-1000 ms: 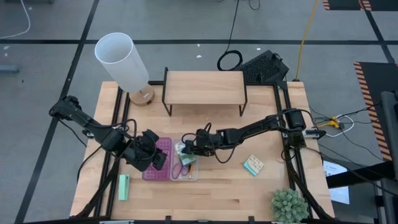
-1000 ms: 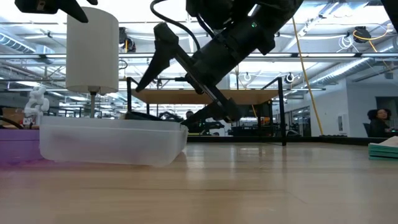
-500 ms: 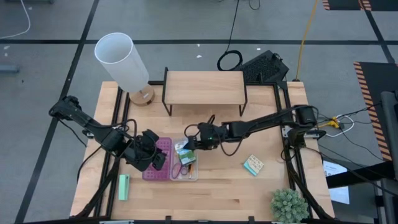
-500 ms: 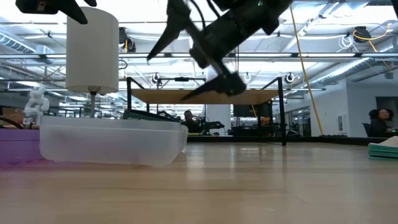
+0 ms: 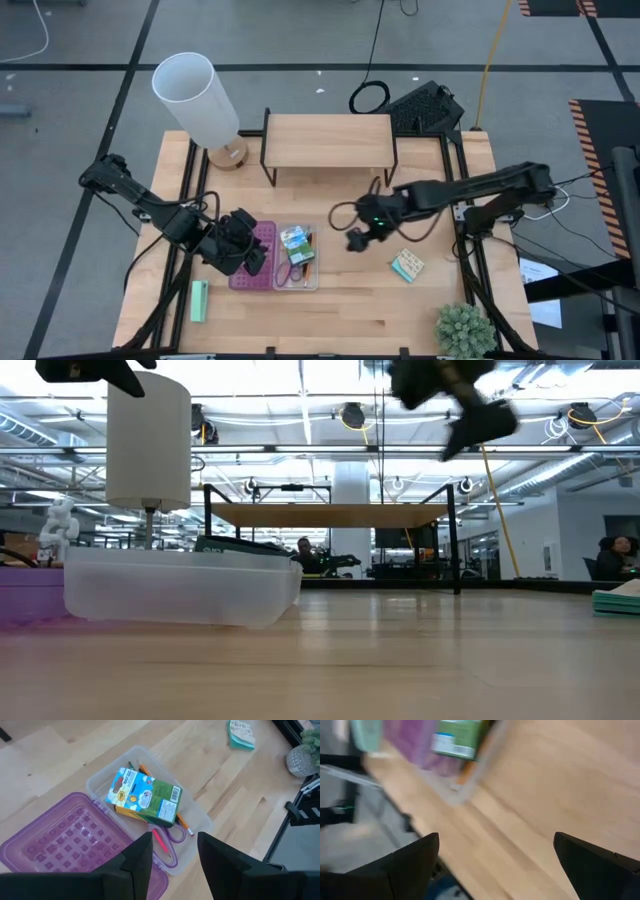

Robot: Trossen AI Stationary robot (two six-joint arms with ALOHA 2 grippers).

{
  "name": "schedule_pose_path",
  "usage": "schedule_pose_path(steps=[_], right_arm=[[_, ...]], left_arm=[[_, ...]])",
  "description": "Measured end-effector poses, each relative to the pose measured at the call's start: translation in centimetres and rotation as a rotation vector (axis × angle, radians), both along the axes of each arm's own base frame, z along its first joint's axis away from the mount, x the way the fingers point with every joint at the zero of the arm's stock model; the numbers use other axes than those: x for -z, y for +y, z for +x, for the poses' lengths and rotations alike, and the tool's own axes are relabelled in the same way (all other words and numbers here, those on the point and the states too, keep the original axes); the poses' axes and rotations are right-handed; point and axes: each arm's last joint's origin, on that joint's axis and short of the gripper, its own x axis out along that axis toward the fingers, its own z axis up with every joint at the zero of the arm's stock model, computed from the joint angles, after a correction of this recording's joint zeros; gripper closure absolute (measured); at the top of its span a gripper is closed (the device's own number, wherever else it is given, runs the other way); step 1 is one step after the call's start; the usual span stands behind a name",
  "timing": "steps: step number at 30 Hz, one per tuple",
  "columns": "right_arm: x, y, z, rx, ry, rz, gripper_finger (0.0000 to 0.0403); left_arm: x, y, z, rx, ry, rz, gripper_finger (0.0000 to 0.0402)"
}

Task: Pack school essentials
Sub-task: Put the light blue sticky notes into the violet supply box

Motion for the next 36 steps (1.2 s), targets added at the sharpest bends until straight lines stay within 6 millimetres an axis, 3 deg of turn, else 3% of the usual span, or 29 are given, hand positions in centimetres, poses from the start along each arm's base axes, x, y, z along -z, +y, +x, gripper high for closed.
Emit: schedule_pose_path(steps=[6, 10, 19, 28, 36], right_arm=[[-1.3, 0.3, -5.0, 0.004, 0.205, -0.115, 0.0017], [-0.6, 0.0, -7.8, -0.002, 0.295, -0.155, 0.0017], [5.6, -0.6, -12.4, -0.046, 0.335, -0.058, 0.0017], [12.9, -1.0, -14.4, -0.033, 0.290, 0.126, 0.0017], [14.6, -1.0, -15.0, -0.034, 0.272, 0.154, 0.0017]], left_arm=[[-0.1, -0.1, 0.1, -0.014, -0.010, -0.023, 0.0241], [-0.2, -0.2, 0.2, -0.030, -0.032, -0.054, 0.0241], [-0.5, -0.4, 0.6, -0.075, -0.084, -0.125, 0.0241], [-0.7, -0.6, 0.9, -0.086, -0.120, -0.163, 0.0241], [-1.4, -1.0, 1.7, -0.048, -0.212, -0.204, 0.0241]])
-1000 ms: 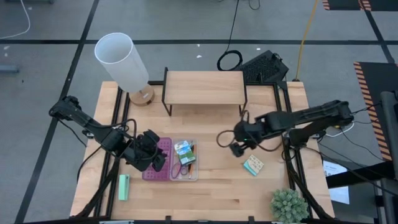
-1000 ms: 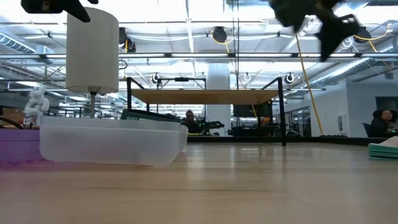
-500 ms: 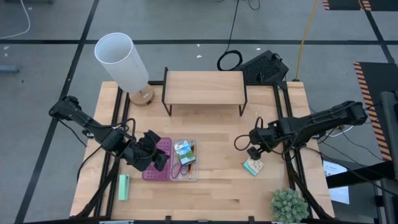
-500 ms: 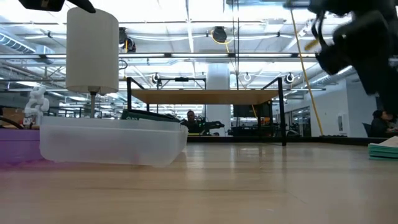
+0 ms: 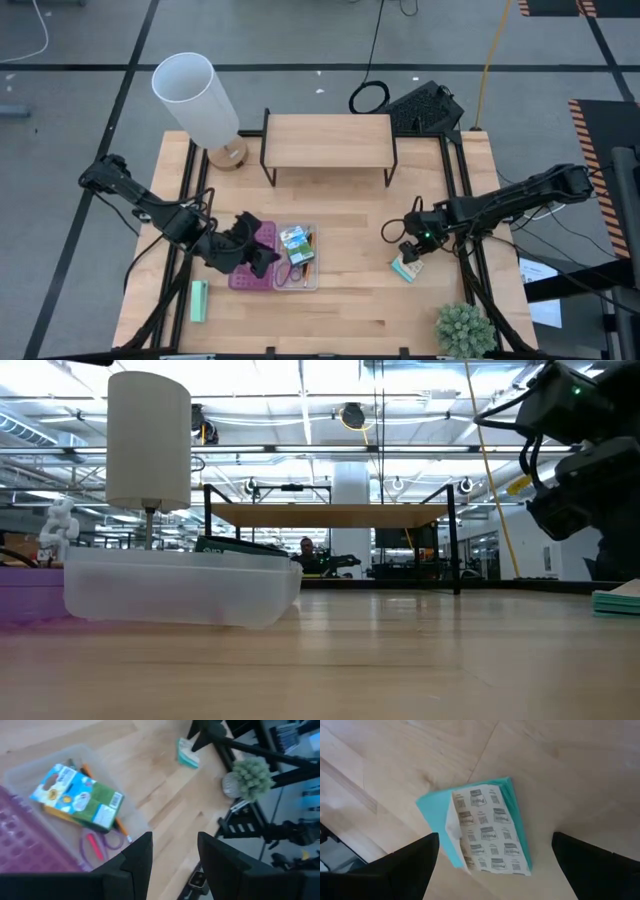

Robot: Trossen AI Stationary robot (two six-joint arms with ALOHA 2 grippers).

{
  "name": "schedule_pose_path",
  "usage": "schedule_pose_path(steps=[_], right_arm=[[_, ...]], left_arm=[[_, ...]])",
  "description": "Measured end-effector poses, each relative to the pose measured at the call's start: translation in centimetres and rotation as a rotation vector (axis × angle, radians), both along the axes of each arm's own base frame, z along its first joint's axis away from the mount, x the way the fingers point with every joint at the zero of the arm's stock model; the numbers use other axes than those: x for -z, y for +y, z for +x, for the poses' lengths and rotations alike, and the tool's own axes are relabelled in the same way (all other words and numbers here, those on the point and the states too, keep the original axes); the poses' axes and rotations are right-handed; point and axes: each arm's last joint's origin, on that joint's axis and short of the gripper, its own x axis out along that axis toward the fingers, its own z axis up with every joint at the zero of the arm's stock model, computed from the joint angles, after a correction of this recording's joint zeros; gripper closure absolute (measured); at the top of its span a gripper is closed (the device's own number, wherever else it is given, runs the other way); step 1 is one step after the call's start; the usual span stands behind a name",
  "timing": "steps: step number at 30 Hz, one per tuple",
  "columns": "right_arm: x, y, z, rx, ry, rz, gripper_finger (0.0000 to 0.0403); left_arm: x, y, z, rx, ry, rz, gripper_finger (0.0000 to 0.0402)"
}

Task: Pack school essentials
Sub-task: Put the light blue sticky notes into the violet supply box

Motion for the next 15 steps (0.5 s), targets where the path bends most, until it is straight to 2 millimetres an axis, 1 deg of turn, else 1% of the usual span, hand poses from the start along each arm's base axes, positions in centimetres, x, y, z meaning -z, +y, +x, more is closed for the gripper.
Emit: schedule_pose_path(steps=[5, 7, 9, 12, 15], right_arm=[[-0.1, 0.2, 0.2, -0.004, -0.032, 0.013, 0.0026], [-0.1, 0.4, 0.3, -0.011, -0.045, 0.016, 0.0033], [-0.1, 0.5, 0.4, -0.022, -0.053, 0.015, 0.0039], [-0.1, 0.7, 0.3, -0.032, -0.056, 0.012, 0.0048], [-0.1, 0.9, 0.3, -0.032, -0.055, 0.015, 0.0057]], left_arm=[[-0.1, 0.2, 0.8, -0.016, -0.035, -0.021, 0.0241], [-0.2, 0.3, 1.5, -0.022, -0.070, -0.029, 0.0241], [-0.2, 0.3, 2.3, 0.001, -0.110, -0.018, 0.0241], [-0.3, 0.2, 4.4, 0.047, -0.211, -0.011, 0.0241], [0.7, 0.0, 6.3, 0.094, -0.233, 0.006, 0.0241]])
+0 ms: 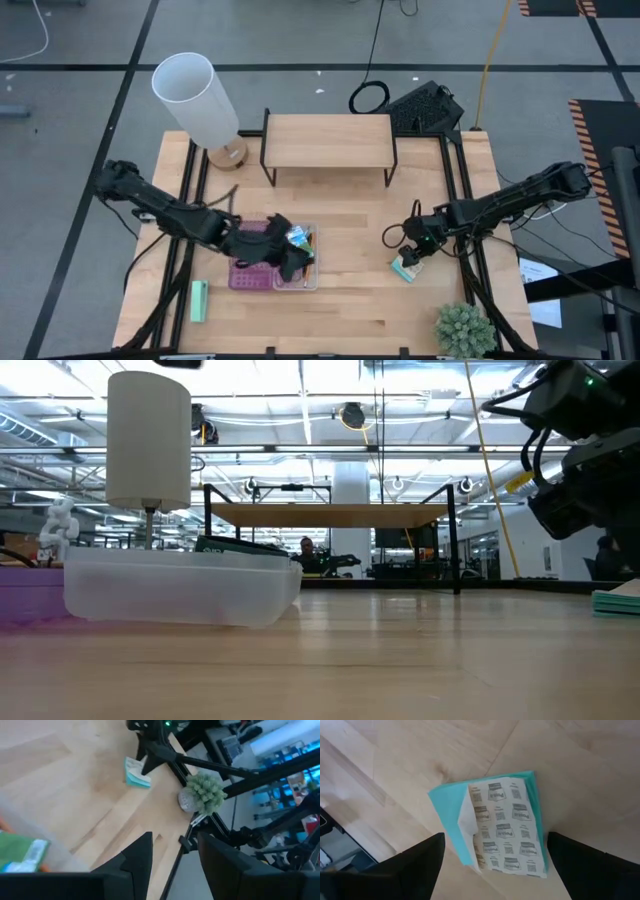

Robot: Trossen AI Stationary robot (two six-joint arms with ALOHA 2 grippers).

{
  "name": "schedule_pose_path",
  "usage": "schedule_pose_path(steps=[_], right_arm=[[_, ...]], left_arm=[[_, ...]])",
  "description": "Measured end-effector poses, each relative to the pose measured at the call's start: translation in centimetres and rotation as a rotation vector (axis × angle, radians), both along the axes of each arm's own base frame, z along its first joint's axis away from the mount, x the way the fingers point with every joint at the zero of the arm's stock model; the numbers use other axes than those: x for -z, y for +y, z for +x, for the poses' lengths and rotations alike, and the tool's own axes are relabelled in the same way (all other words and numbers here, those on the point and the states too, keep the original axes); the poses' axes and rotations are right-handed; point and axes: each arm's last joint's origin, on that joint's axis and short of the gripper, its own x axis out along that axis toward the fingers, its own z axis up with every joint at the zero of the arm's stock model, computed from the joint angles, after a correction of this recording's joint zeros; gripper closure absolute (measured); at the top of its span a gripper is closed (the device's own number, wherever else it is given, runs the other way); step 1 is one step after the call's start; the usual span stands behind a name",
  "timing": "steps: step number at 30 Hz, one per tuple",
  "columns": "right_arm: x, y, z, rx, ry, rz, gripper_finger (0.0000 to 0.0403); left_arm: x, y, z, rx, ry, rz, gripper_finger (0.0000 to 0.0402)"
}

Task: Pack school essentials
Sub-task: Put the light blue sticky notes into the violet supply box

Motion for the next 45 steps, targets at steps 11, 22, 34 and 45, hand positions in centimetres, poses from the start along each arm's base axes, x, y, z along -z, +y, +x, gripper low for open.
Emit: schedule_pose_path(steps=[11, 22, 34, 45], right_arm=[[0.3, 0.6, 0.6, 0.048, -0.003, 0.031, 0.0099], [1.0, 0.6, 0.9, 0.033, 0.024, -0.003, 0.0187], [2.1, 0.2, 0.2, 0.032, 0.016, -0.079, 0.0339], [2.9, 0.2, 0.0, 0.043, -0.147, -0.053, 0.0400]], left_arm=[[2.2, -0.9, 8.4, 0.147, 0.020, 0.096, 0.0241], [3.0, -1.2, 14.2, 0.132, -0.003, 0.147, 0.0241], [3.2, -1.0, 14.1, 0.105, 0.016, 0.224, 0.0241], [3.2, -0.8, 14.1, 0.058, 0.015, 0.246, 0.0241]])
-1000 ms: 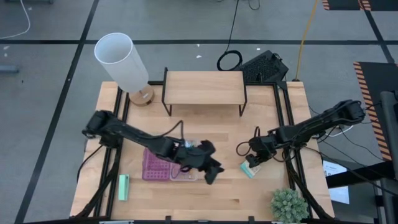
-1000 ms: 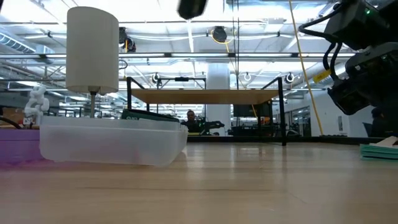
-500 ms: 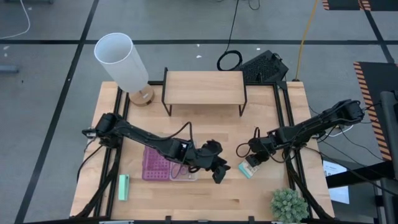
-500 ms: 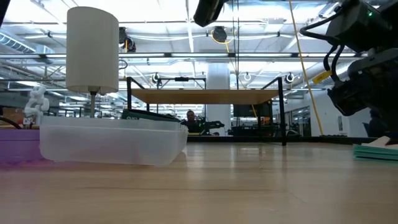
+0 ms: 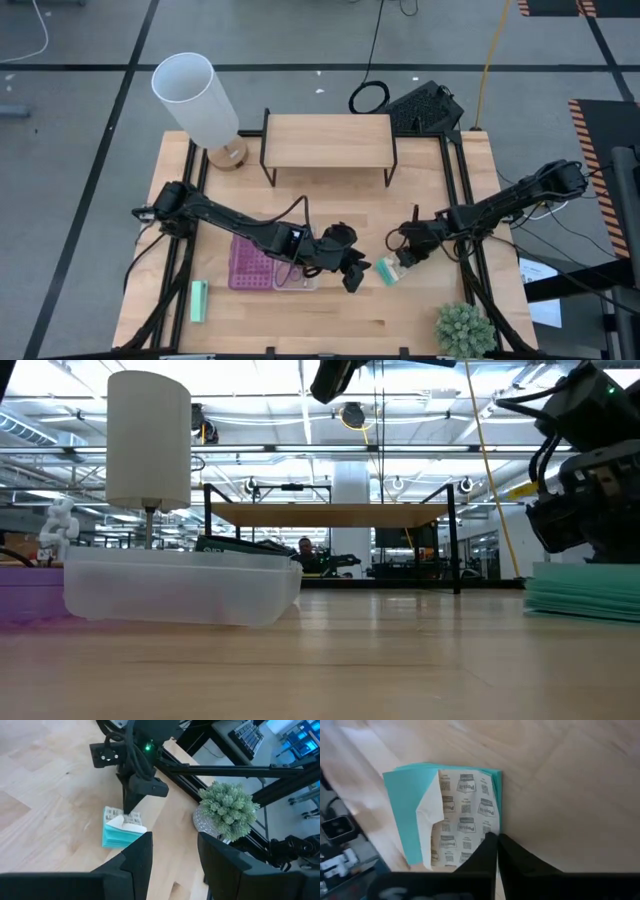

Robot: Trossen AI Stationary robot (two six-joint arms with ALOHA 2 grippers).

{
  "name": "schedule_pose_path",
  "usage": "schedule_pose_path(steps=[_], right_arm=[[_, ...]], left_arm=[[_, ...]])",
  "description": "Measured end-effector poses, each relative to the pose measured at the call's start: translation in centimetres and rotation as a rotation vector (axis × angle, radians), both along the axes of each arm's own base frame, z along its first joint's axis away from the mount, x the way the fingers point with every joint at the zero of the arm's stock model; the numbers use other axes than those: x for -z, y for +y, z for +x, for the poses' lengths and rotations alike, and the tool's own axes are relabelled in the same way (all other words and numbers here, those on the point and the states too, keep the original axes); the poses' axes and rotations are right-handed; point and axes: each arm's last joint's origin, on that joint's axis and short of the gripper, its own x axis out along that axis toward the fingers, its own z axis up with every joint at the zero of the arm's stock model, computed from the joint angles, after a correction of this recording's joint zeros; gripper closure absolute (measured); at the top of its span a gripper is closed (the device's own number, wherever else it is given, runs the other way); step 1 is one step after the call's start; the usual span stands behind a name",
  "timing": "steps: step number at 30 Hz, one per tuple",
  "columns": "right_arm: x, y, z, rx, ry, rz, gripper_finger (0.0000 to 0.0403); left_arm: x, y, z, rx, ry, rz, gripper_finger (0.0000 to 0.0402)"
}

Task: Pack school essentials
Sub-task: Put the light blue sticky notes into the violet supply box

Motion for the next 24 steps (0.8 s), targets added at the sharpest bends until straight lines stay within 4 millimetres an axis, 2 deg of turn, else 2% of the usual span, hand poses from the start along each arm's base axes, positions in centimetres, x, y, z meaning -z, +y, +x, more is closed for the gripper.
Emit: schedule_pose_path(steps=[7, 24], right_arm=[[-1.2, 0.1, 1.2, 0.039, -0.190, 0.004, 0.0402], [-3.7, 0.6, 2.9, 0.039, -0.474, 0.124, 0.0402]], left_arm=[[0.2, 0.1, -0.1, -0.007, 0.020, 0.017, 0.0240], [0.3, 0.2, -0.2, -0.064, 0.031, 0.005, 0.0240]])
